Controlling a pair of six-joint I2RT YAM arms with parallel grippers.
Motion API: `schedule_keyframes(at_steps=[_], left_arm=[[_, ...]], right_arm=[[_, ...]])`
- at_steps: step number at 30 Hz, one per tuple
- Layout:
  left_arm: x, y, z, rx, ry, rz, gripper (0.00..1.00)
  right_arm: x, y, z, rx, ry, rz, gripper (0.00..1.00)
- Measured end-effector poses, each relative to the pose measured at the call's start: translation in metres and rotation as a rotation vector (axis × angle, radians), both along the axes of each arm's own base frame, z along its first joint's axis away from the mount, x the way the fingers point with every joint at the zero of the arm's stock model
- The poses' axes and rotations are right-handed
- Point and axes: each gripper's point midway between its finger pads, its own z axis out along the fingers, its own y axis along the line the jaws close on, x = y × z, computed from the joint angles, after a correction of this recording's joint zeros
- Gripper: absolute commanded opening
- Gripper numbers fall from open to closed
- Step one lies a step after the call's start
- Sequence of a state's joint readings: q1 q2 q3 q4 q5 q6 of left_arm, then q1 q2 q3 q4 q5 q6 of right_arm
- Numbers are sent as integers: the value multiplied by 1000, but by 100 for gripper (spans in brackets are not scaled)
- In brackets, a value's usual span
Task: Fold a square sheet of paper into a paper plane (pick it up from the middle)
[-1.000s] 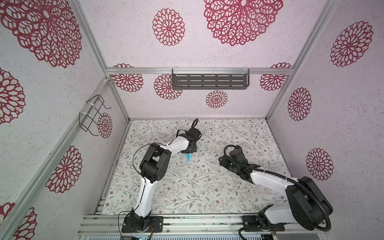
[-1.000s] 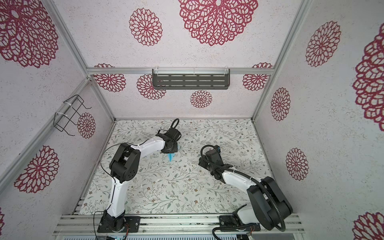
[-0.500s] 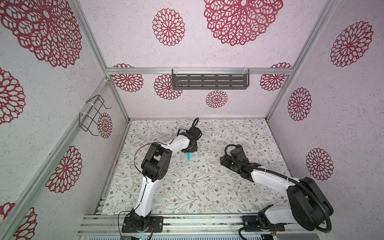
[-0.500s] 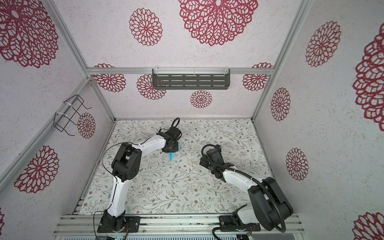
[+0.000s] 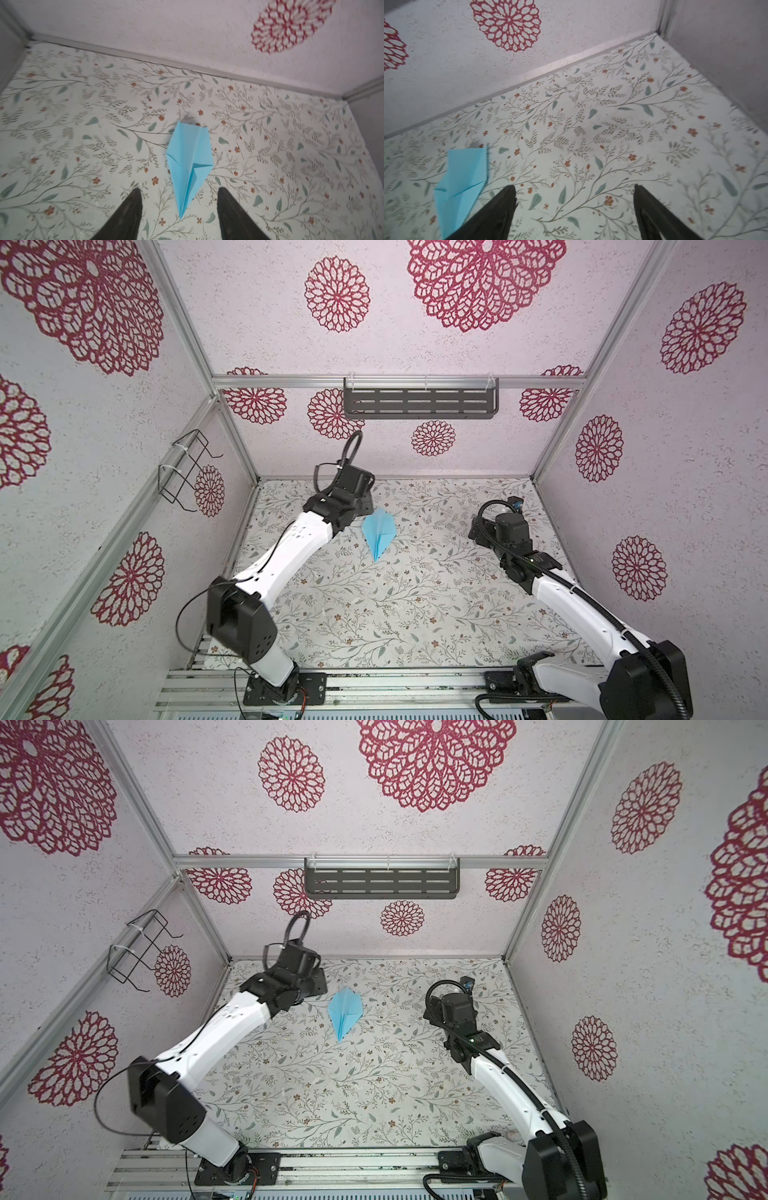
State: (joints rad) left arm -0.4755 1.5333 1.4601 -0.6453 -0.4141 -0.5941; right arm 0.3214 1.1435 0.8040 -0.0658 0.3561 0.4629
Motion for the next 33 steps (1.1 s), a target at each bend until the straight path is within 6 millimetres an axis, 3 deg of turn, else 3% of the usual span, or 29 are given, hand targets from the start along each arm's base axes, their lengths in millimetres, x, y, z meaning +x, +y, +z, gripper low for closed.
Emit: schedule_keyframes(at_steps=[4,6,10,15,19,23,29,33], left_arm=[[-29,79,-9,87,-71,191,100],[-46,113,-27,128,-78,288,97],[-81,174,-68,210,-68,465,97],[-108,224,-107,292,-56,618,97],[-107,244,-119,337,-38,637,97],[-91,250,-128,346,-65,587,97],[-76,234,-159,315,-105,387,97],[-63,225,-155,262,-200,286,97]], right_arm=[[-6,-38,-2,-112,-55,-95,99],[-12,-57,-11,-157,-62,-143,99],[-27,-97,-49,-230,-31,-242,99],[-50,-129,-96,-269,11,-309,99],[-50,-123,-120,-276,7,-250,99],[-37,-113,-123,-278,-35,-177,99],[-16,-98,-115,-281,-122,-83,99],[-4,-91,-117,-280,-145,-32,99]])
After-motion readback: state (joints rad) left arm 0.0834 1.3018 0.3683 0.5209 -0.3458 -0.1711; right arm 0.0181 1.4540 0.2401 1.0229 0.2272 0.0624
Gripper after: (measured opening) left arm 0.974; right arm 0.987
